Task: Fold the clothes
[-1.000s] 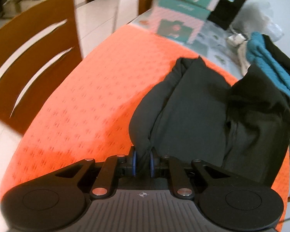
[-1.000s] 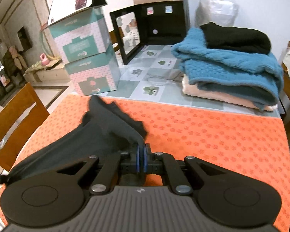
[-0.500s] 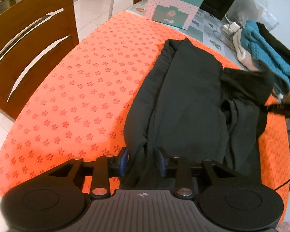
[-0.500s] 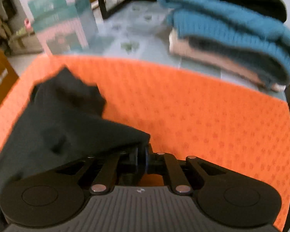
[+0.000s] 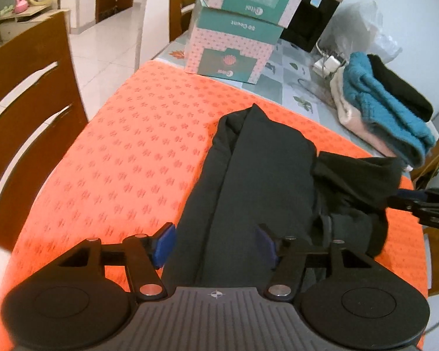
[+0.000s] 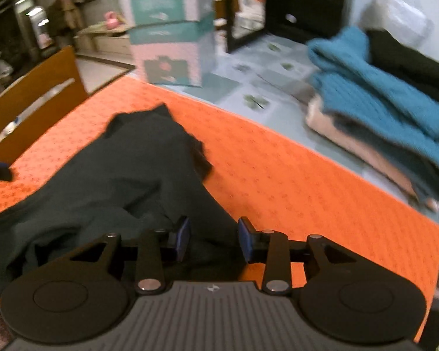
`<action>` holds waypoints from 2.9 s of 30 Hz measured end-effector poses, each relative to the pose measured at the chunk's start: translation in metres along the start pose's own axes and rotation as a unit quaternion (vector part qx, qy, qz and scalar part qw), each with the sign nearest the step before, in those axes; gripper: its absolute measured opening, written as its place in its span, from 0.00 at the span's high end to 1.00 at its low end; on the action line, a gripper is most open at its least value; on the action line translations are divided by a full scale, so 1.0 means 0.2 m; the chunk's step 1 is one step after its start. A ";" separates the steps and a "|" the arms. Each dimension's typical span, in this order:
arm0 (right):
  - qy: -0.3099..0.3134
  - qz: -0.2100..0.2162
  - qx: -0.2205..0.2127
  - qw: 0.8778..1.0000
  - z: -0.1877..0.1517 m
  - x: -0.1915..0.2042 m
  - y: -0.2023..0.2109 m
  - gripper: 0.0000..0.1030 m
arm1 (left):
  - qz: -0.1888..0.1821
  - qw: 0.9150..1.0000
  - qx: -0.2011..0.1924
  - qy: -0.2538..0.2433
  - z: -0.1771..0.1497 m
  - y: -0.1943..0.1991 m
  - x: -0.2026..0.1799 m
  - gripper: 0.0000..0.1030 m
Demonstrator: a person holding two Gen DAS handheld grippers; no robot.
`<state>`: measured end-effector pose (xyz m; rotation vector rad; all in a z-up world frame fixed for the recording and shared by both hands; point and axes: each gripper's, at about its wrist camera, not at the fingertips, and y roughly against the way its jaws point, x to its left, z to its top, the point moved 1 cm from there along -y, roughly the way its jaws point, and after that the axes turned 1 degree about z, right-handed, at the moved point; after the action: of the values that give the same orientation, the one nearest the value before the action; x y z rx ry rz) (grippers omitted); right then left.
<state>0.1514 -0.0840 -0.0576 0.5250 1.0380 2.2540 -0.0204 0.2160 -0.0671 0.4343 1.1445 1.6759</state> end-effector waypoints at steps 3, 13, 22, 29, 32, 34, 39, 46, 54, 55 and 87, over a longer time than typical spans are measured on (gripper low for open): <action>0.004 0.008 -0.001 1.000 0.06 0.01 -0.02 0.58 | 0.003 1.000 0.010 -0.008 0.09 -0.11 -0.02 0.39; -0.025 -0.008 -0.006 1.000 0.16 -0.06 -0.14 0.81 | 0.033 0.996 -0.013 -0.082 0.45 -0.47 -0.13 0.44; -0.095 -0.058 -0.007 0.994 0.13 -0.22 -0.17 0.89 | 0.023 0.995 -0.001 -0.100 0.58 -0.75 -0.21 0.82; -0.101 -0.063 -0.022 0.993 0.14 -0.23 -0.15 0.92 | 0.055 0.991 -0.075 -0.094 0.58 -0.63 -0.20 0.93; -0.086 -0.075 -0.040 0.993 0.23 -0.24 -0.15 0.92 | 0.071 0.989 -0.107 -0.079 0.63 -0.57 -0.16 0.93; -0.080 -0.081 -0.048 0.992 0.28 -0.25 -0.17 0.93 | 0.079 0.988 -0.107 -0.072 0.68 -0.60 -0.13 0.93; -0.071 -0.090 -0.026 0.993 0.37 -0.31 -0.39 0.92 | 0.095 0.989 -0.101 -0.055 0.78 -0.67 -0.06 0.92; -0.050 -0.106 0.021 0.993 0.35 -0.31 -0.60 0.68 | 0.090 0.992 -0.074 -0.052 0.72 -0.62 -0.02 0.63; -0.115 -0.080 0.008 0.990 0.29 -0.31 -0.34 0.53 | 0.086 0.992 -0.071 -0.062 0.60 -0.40 0.00 0.52; -0.127 -0.075 0.005 0.989 0.28 -0.31 -0.30 0.53 | 0.085 0.992 -0.071 -0.063 0.59 -0.37 0.01 0.52; -0.218 -0.051 0.071 0.972 -0.85 0.31 0.19 0.49 | 0.017 0.999 -0.016 -0.050 -0.58 0.07 0.18 0.47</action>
<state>-0.0054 -0.1552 -0.1258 0.9546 0.9710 1.8642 -0.1280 0.1923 -0.1193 0.5132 1.0419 1.6803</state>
